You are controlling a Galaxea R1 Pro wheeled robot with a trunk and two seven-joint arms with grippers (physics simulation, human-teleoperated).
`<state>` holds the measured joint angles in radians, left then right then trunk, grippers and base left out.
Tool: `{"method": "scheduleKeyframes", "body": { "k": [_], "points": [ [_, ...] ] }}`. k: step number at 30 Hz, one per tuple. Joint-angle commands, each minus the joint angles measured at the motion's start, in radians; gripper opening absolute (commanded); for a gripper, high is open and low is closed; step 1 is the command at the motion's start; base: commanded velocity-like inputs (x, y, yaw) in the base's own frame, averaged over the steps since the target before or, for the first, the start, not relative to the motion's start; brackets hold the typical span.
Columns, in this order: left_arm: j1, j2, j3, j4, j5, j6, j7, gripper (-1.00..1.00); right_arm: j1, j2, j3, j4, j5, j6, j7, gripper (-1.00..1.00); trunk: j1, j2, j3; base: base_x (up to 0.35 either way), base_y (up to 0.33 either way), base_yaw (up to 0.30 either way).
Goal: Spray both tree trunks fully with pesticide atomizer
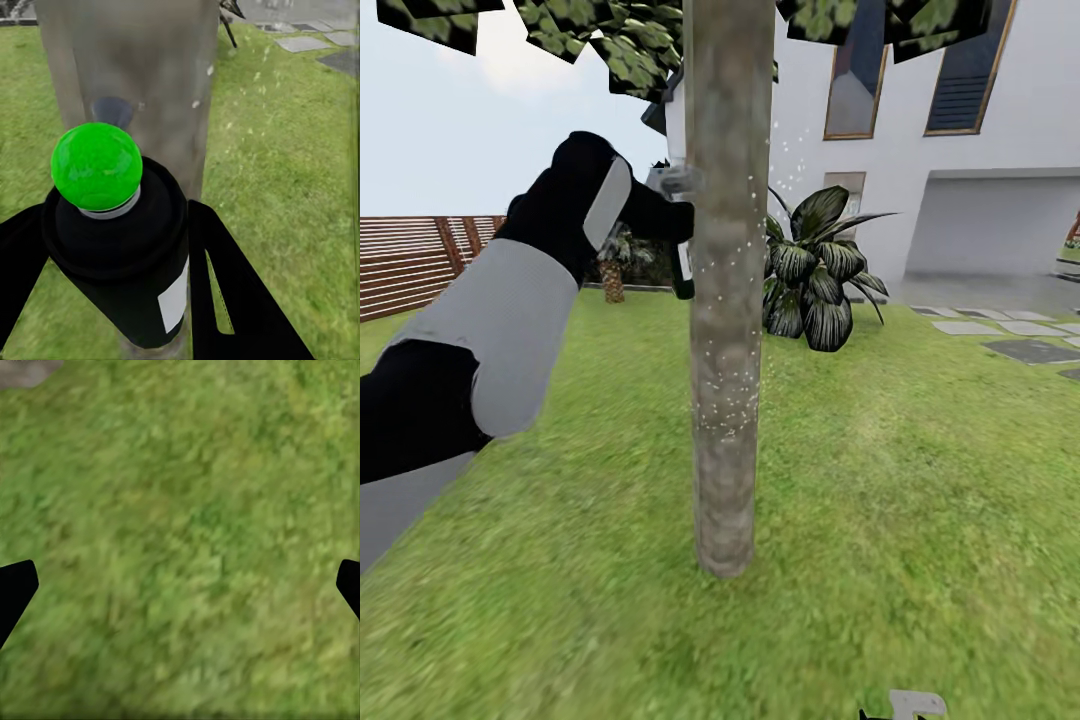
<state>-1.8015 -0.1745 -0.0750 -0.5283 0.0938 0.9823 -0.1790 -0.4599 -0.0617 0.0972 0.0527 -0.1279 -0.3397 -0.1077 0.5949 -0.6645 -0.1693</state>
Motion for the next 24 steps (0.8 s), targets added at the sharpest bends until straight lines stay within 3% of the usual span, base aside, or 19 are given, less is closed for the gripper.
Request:
{"method": "scheduleKeyframes", "body": {
  "k": [1,11,16,24],
  "points": [
    [-0.020,0.000,-0.001,0.002,0.010,0.004,0.006,-1.00,-0.002,0.000,0.009,0.004,-0.010,-0.007,0.000,1.00,0.001,-0.001,-0.002,0.000,0.000,0.000],
    [-0.143,0.000,0.008,0.008,0.015,0.007,0.006,-1.00,-0.002,0.000,0.009,0.004,-0.010,-0.007,0.000,1.00,0.001,-0.001,-0.002,0.000,0.000,0.000],
    [-0.165,0.000,0.068,0.008,0.015,0.007,0.005,-1.00,-0.002,0.000,0.009,0.004,-0.010,-0.007,0.000,1.00,0.001,-0.001,-0.002,0.000,0.000,0.000],
    [-0.168,0.000,0.081,0.069,0.017,0.006,0.005,-1.00,-0.002,0.000,0.009,0.004,-0.010,-0.007,0.000,1.00,0.001,-0.001,-0.002,0.000,0.000,0.000]
  ]
}}
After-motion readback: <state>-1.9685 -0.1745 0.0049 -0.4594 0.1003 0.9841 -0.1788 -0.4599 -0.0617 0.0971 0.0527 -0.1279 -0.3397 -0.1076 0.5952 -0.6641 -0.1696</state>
